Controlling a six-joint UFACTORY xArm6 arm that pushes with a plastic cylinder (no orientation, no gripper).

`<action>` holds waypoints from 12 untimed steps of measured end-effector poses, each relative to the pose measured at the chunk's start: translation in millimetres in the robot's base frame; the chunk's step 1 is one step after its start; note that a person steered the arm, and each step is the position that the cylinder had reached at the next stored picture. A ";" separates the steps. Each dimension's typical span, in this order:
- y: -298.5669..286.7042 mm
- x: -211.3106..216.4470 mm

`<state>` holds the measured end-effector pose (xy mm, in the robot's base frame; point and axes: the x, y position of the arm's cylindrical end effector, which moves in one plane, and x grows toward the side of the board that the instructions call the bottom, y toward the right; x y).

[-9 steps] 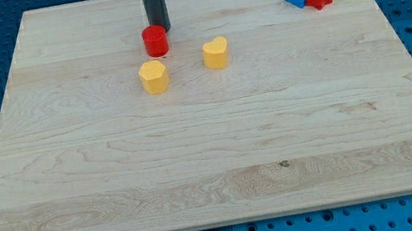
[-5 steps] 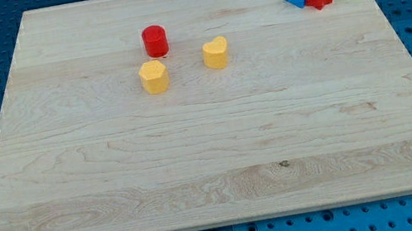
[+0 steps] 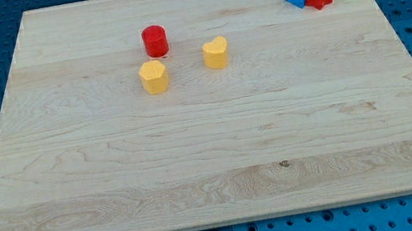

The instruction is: Push green circle down a bit

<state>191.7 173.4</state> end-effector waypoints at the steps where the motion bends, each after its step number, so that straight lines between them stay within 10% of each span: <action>1: 3.6 0.0; 6: -60.3 109.0; 8: 33.4 169.4; 10: 159.9 162.3; 12: 172.1 54.8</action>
<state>246.5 345.6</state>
